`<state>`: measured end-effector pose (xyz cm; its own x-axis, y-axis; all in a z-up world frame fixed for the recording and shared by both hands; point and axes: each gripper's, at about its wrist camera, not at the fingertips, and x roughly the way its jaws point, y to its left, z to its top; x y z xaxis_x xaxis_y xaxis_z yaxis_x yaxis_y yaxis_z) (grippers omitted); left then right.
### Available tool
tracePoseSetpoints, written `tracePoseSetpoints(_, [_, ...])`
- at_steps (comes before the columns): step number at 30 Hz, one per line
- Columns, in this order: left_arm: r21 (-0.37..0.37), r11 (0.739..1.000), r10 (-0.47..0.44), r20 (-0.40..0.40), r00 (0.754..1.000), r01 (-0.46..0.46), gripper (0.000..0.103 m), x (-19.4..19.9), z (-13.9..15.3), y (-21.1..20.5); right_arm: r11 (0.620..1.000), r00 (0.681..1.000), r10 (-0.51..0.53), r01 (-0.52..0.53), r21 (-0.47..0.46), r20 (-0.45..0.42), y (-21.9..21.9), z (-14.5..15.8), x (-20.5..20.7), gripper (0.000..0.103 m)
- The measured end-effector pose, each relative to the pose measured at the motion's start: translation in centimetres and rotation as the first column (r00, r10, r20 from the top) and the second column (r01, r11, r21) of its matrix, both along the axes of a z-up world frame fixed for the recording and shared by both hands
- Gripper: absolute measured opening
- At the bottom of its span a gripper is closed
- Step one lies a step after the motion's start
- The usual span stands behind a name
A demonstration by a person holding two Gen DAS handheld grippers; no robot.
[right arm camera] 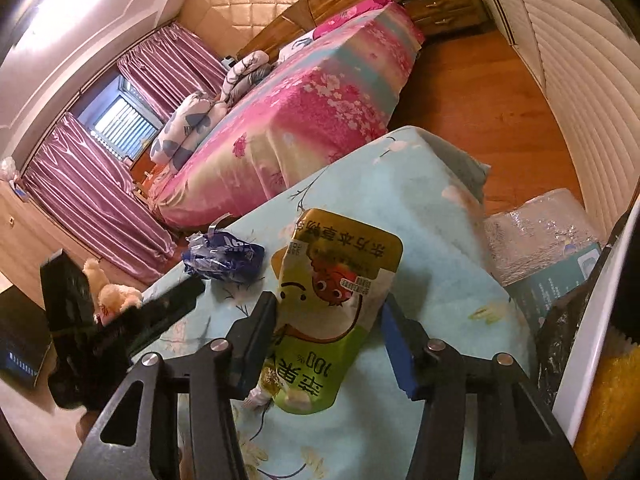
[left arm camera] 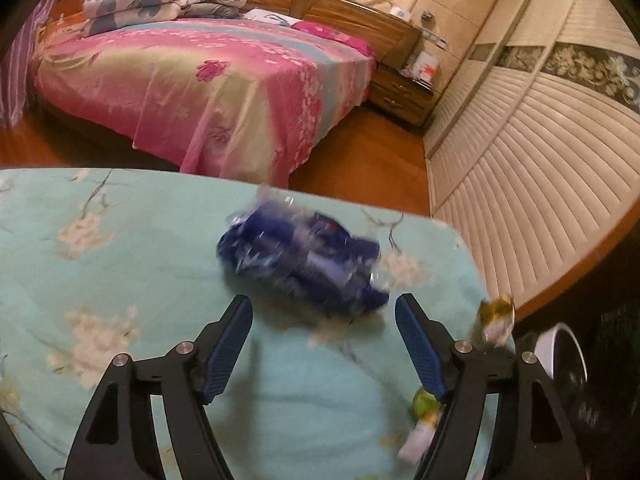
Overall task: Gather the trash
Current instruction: 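Grasp the green fruit pouch with the right tool while the left tool approaches the blue bag, then grasp the blue plastic bag with the left tool while the right tool lifts the pouch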
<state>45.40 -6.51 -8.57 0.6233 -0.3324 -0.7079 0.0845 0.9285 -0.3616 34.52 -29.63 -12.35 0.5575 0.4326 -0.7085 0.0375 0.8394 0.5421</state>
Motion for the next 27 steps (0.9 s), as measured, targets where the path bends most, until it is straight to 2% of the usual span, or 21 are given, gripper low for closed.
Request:
tracePoseSetpoints(4, [0.002, 0.999, 0.046, -0.025, 0.999, -0.046, 0.07, 1.8, -1.5, -0.3, 1.0, 1.0, -0.008, 0.008, 0.016, 0.004, -0.1, -0.3, 0.1, 0.053])
tracePoseSetpoints(5, [0.006, 0.998, 0.056, -0.029, 0.998, -0.056, 0.055, 2.1, -1.8, -0.4, 1.0, 1.0, -0.008, 0.008, 0.018, 0.005, -0.2, -0.3, 0.1, 0.053])
tracePoseSetpoints(6, [-0.001, 0.999, 0.051, -0.041, 0.998, -0.051, 0.03, 2.4, -2.3, -0.5, 1.0, 1.0, -0.006, 0.006, 0.019, 0.006, -0.2, -0.3, 0.1, 0.053])
tracePoseSetpoints(8, [-0.04, 0.999, 0.026, -0.06, 0.998, -0.028, 0.016, 2.8, -2.9, -0.5, 1.0, 1.0, -0.003, 0.002, 0.017, 0.007, -0.3, -0.2, 0.0, 0.053])
tracePoseSetpoints(13, [-0.007, 1.0, -0.001, -0.036, 0.999, 0.001, 0.011, 2.0, -2.5, -0.4, 1.0, 1.0, 0.006, -0.007, 0.018, 0.011, -0.3, -0.2, -0.2, 0.053])
tracePoseSetpoints(17, [-0.008, 0.998, -0.06, -0.031, 0.998, 0.06, 0.011, -0.8, -1.5, 0.6, 0.999, 0.999, 0.034, -0.034, 0.031, -0.001, -0.4, 0.3, -0.2, 0.052])
tracePoseSetpoints(20, [0.012, 0.993, -0.12, -0.033, 0.992, 0.121, 0.011, -3.4, -0.7, 1.7, 0.996, 0.996, 0.089, -0.088, 0.032, -0.015, 0.1, 1.0, -0.1, 0.051])
tracePoseSetpoints(23, [0.017, 0.986, -0.166, -0.05, 0.985, 0.167, 0.011, -6.4, 0.0, 3.2, 0.985, 0.983, 0.168, -0.164, 0.054, -0.08, 0.8, 0.8, 0.6, 0.051])
tracePoseSetpoints(25, [0.007, 0.979, -0.202, -0.07, 0.977, 0.203, 0.011, -8.1, 0.5, 4.2, 0.977, 0.97, 0.215, -0.214, 0.018, -0.116, 1.9, 0.5, 1.0, 0.051])
tracePoseSetpoints(27, [-0.003, 0.971, -0.24, -0.104, 0.965, 0.241, 0.011, -9.5, 0.4, 5.0, 0.976, 0.971, 0.214, -0.217, -0.019, -0.104, 2.7, 0.7, 1.0, 0.053])
